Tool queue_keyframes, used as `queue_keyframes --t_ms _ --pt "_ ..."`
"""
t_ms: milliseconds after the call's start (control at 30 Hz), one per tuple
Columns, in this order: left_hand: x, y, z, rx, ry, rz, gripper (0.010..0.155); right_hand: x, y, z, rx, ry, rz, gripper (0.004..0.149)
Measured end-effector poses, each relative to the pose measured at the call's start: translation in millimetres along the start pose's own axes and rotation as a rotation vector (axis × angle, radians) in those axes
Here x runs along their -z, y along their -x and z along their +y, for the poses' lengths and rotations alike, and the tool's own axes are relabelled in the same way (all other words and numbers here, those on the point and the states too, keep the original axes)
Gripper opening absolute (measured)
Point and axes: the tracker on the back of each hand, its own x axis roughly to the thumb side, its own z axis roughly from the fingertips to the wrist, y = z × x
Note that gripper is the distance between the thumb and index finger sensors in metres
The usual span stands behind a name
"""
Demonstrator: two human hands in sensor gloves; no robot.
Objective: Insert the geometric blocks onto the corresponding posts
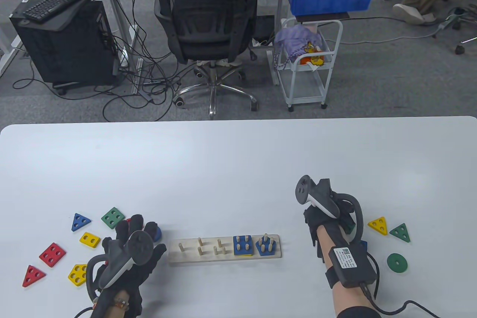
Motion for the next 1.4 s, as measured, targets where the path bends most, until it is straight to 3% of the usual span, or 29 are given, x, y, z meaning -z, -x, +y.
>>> queue_keyframes --t_ms 200,367,467,767,1033,1233,1400 --pt "0 2 1 -0.008 0.001 0.005 0.072 22 -2 7 -0.125 -0.026 0.047 0.067" --pt "1 2 -1 0.0 0.013 0.009 0.072 33 -2 13 -0.091 -0.055 0.042 0.061" --pt "2 3 -1 0.004 0.016 0.014 0.072 33 -4 15 -0.144 0.042 0.034 0.056" --pt "2 3 0 -0.005 0.01 0.013 0.072 30 -4 17 -0.133 0.091 0.001 0.06" --pt "-1 2 6 -0.081 -0.013 -0.025 0.072 -23 -20 -11 0.018 0.225 -0.246 0.062" --pt "-9 -8 13 -0.223 -0.07 -0.116 0.077 -88 -55 -28 0.138 0.372 -0.511 0.062" --pt "-20 -20 22 -0.485 -0.12 -0.24 0.072 -146 -94 -31 0.232 0.483 -0.751 0.063"
